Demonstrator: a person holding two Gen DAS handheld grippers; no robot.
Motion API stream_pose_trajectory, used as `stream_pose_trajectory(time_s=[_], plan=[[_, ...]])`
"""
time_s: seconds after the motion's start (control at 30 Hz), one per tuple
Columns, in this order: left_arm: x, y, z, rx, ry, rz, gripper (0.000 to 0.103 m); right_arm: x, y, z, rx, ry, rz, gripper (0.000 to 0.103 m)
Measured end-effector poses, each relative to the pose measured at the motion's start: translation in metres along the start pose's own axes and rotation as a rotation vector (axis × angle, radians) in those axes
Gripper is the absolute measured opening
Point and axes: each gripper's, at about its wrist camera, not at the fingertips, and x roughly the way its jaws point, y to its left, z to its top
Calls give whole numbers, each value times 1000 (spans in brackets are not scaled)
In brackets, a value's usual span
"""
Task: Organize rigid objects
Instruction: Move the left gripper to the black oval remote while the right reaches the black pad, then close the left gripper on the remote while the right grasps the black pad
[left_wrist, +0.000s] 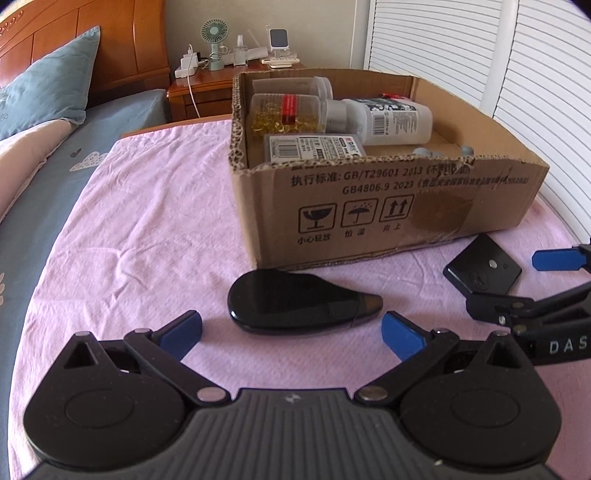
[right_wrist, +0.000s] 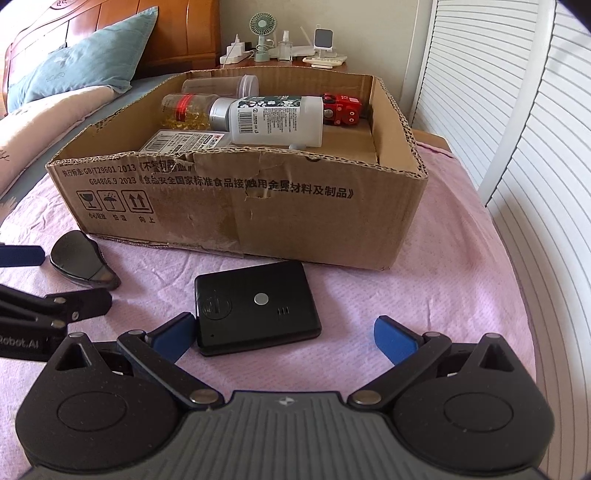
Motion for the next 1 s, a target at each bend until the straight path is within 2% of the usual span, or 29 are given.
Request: stream_pose_trajectory(time_s=[0.27,0.33,0.4,0.63,0.87,1.0], plan=[[9,-5,11,22,-2,-15,102,0,-1,-1,-7,-4,5,103],[8,-5,11,38,-7,-27,99,-1,-1,-1,-9,-7,7,103],[5,-5,10,54,-22,-38,90,-1,-1,-2,-12,-12,9,103],[3,0,8,54,-16,-41,90,-1,1,-3,-27,-23,21,103],[-1,11,4,31,-12,-28,90,3,22,4,-137,-30,117,103],[-2,14,3,35,-11,-31,90,4,24,5,-155,-32,134,103]])
